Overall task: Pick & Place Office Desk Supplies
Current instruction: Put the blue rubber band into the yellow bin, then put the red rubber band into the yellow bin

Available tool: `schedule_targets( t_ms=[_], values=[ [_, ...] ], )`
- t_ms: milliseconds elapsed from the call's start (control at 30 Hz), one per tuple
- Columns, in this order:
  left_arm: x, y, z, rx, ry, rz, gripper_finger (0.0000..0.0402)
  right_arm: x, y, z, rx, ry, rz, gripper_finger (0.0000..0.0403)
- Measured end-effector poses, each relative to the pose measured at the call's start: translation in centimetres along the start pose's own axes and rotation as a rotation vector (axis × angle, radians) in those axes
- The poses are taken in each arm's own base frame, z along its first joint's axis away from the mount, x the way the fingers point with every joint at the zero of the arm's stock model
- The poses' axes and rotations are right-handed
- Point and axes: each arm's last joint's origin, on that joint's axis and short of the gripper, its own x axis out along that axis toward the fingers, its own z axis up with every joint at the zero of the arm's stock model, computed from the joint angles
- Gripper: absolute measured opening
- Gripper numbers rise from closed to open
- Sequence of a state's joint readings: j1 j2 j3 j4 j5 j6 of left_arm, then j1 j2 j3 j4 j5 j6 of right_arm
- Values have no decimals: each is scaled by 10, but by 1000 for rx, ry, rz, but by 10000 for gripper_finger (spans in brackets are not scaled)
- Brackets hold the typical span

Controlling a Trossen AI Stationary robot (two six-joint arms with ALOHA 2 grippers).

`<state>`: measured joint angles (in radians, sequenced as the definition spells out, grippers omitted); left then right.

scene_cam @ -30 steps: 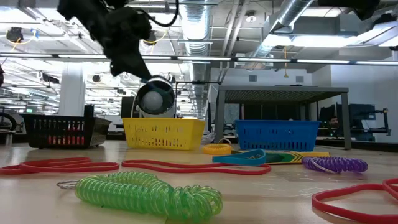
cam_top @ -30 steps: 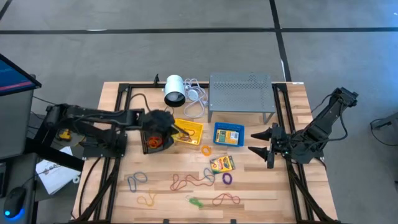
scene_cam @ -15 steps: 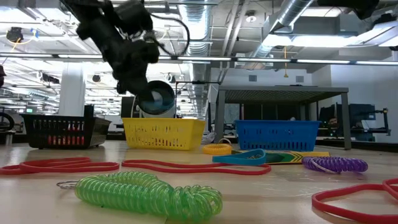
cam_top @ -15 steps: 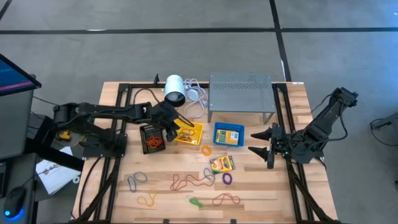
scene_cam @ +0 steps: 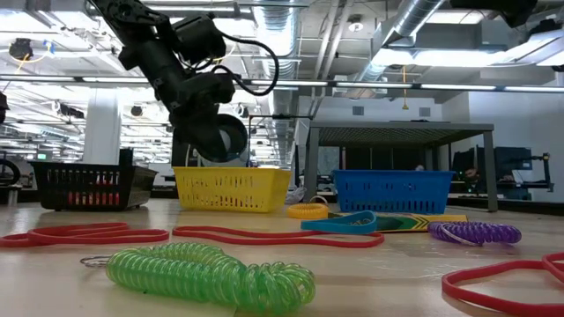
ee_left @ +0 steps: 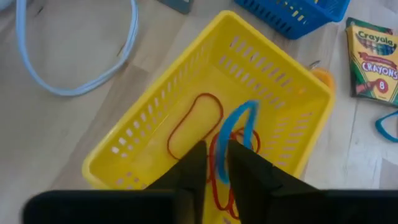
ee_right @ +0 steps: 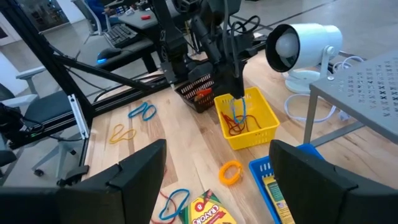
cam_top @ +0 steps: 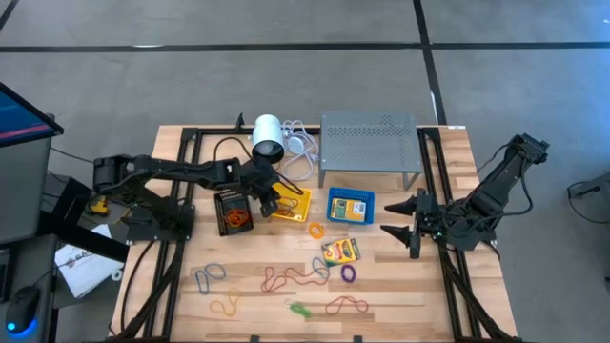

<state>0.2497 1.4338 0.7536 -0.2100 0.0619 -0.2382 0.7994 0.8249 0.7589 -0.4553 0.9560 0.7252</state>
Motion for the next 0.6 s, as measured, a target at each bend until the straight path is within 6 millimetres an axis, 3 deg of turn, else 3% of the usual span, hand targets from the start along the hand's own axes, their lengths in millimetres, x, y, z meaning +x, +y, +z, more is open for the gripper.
schedule_targets(
  t_ms=[367, 500, 600],
  values=[
    [-2, -1, 0, -7, 1, -30, 182, 0, 0, 0, 0, 9, 10, 280],
    [-21, -6, 8, -90, -41, -177, 192, 0, 0, 0, 0, 9, 10, 280],
    [-47, -15, 14, -126, -94, -323, 188, 0, 0, 0, 9, 8, 10, 280]
  ],
)
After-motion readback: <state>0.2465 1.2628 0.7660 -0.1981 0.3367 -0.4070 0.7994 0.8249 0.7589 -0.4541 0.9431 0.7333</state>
